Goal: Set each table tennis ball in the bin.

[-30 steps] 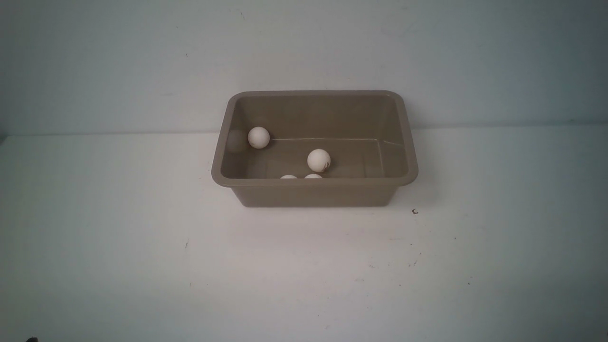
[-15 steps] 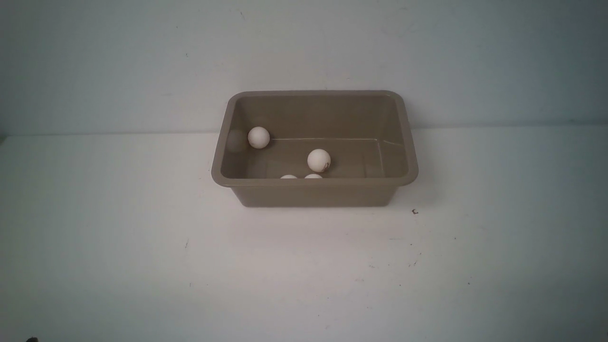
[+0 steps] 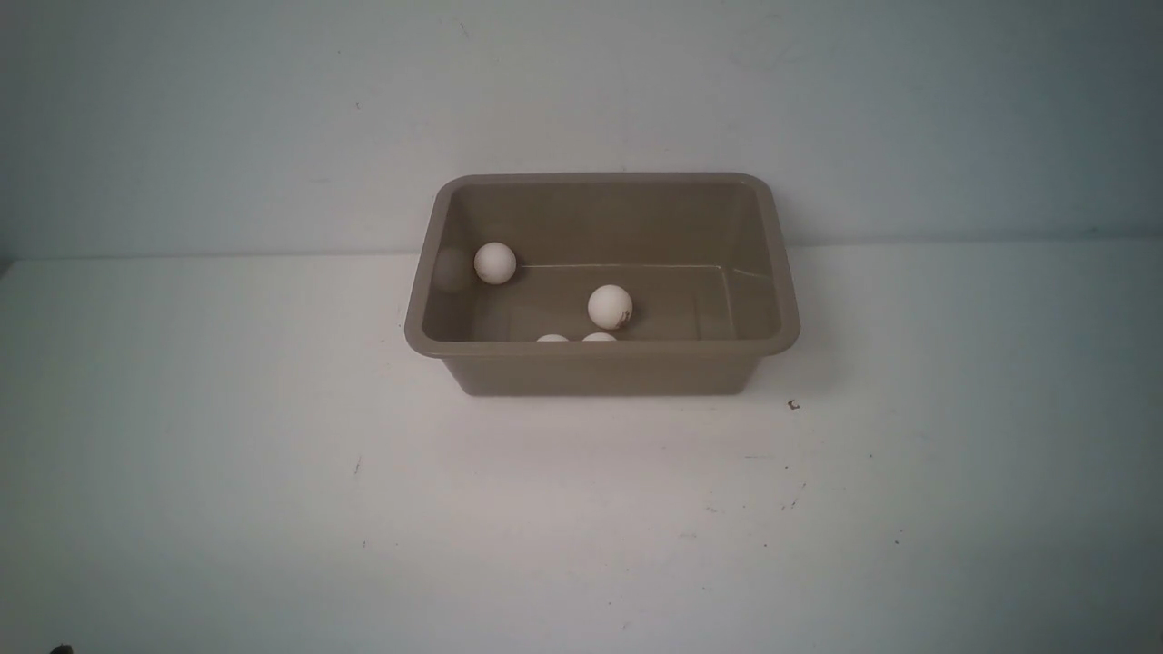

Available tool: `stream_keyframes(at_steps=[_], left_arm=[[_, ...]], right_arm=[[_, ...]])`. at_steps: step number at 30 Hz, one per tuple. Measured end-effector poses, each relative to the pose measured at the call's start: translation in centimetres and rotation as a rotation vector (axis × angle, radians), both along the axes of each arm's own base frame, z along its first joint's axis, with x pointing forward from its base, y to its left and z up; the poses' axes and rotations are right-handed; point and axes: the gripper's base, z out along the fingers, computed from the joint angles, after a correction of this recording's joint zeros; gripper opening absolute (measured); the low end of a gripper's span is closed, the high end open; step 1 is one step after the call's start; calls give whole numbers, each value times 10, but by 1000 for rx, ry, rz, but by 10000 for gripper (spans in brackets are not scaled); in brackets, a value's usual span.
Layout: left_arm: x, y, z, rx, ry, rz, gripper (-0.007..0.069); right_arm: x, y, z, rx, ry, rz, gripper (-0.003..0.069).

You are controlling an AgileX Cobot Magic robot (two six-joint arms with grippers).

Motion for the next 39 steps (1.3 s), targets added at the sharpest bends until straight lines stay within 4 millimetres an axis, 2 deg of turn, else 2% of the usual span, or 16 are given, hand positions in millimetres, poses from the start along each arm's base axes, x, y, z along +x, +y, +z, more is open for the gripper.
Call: stream_keyframes(at_steps=[39], left_arm=[[0, -1, 0, 0, 0, -26, 531]], right_arm=[[0, 0, 0, -2, 0, 0, 421]])
